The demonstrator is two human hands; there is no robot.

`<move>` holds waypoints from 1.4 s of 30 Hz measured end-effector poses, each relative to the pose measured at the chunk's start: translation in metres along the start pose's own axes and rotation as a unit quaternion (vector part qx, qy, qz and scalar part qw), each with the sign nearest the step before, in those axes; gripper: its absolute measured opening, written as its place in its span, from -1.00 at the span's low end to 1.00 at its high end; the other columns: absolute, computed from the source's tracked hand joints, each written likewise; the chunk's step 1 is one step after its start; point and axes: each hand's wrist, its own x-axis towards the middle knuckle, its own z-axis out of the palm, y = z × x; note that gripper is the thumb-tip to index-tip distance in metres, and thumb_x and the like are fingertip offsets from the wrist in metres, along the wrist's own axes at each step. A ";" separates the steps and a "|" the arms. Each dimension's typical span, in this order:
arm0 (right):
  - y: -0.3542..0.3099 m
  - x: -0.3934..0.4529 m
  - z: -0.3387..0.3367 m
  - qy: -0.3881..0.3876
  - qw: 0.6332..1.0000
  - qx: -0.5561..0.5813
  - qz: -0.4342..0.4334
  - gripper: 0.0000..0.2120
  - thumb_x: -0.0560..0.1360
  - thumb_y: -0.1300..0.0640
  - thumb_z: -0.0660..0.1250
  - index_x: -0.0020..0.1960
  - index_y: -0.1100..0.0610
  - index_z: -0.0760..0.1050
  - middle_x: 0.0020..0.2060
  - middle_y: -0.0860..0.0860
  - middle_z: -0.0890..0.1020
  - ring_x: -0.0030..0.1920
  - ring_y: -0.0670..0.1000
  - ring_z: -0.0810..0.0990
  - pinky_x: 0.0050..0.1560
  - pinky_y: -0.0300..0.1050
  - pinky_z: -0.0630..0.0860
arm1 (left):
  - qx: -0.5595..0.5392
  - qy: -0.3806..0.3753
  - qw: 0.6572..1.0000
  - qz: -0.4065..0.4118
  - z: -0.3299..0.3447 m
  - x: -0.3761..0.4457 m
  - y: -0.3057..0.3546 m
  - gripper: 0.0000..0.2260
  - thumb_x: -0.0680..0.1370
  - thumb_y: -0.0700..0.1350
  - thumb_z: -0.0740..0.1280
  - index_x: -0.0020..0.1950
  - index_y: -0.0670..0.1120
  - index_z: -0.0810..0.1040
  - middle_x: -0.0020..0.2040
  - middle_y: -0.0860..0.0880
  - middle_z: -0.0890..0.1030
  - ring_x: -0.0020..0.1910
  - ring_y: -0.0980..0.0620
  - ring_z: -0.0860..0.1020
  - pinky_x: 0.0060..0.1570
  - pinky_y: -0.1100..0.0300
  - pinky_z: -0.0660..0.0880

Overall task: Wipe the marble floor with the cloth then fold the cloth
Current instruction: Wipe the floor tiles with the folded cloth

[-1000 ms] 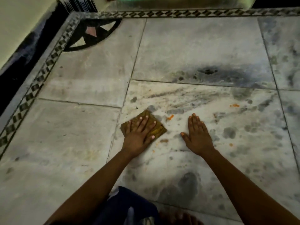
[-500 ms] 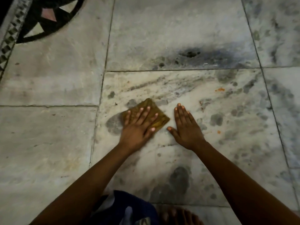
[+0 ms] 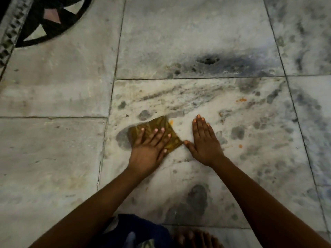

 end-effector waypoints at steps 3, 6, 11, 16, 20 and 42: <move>0.000 0.001 0.000 0.002 1.000 0.004 0.001 -0.22 0.57 -0.24 -0.23 0.42 0.40 0.19 0.41 0.34 0.24 0.42 0.27 0.22 0.41 -0.02 -0.08 | 0.039 -0.004 0.999 0.005 -0.008 0.022 -0.012 -0.56 0.55 0.07 0.04 0.36 0.00 0.44 0.33 -0.10 0.49 0.30 -0.08 0.47 0.36 -0.10 0.03; 0.000 0.000 0.002 -0.009 1.000 0.017 -0.003 -0.19 0.55 -0.27 -0.26 0.43 0.39 0.16 0.43 0.34 0.21 0.44 0.25 0.17 0.41 -0.06 -0.16 | 0.041 -0.037 0.998 -0.019 -0.024 0.075 -0.009 -0.56 0.62 0.07 0.00 0.50 0.03 0.20 0.49 -0.08 0.26 0.47 -0.07 0.21 0.43 -0.08 -0.19; 0.002 0.001 0.003 -0.003 0.999 0.032 -0.010 -0.02 0.38 -0.39 -0.50 0.50 0.31 -0.07 0.50 0.25 -0.03 0.49 0.10 -0.16 0.39 -0.14 -0.35 | 0.026 -0.032 0.999 0.027 -0.014 0.036 -0.008 -0.52 0.55 0.05 -0.03 0.41 -0.02 0.38 0.37 -0.13 0.44 0.35 -0.11 0.41 0.41 -0.16 0.06; 0.003 0.001 0.003 -0.004 0.999 0.034 -0.011 -0.07 0.43 -0.36 -0.45 0.49 0.32 -0.04 0.49 0.27 0.00 0.49 0.13 -0.12 0.40 -0.11 -0.32 | 0.045 -0.022 0.995 0.082 -0.007 0.005 -0.024 -0.55 0.55 0.08 0.05 0.37 -0.01 0.44 0.30 -0.09 0.52 0.26 -0.09 0.51 0.33 -0.19 0.02; 0.001 0.001 0.002 -0.009 0.999 0.032 -0.011 -0.12 0.51 -0.32 -0.34 0.45 0.37 0.11 0.45 0.32 0.15 0.47 0.27 0.12 0.42 -0.06 -0.19 | 0.019 -0.044 0.998 0.047 -0.022 0.064 -0.021 -0.50 0.58 0.09 -0.11 0.51 0.04 0.14 0.51 -0.05 0.21 0.48 -0.04 0.19 0.41 -0.13 -0.19; 0.003 0.000 -0.002 -0.035 0.998 0.042 -0.010 -0.11 0.47 -0.35 -0.37 0.49 0.33 0.00 0.49 0.28 0.04 0.50 0.21 -0.01 0.44 -0.05 -0.20 | -0.053 0.000 0.999 -0.004 0.005 0.065 -0.004 -0.47 0.54 0.26 -0.12 0.51 0.19 0.02 0.56 -0.02 0.01 0.52 -0.15 -0.05 0.38 -0.26 -0.17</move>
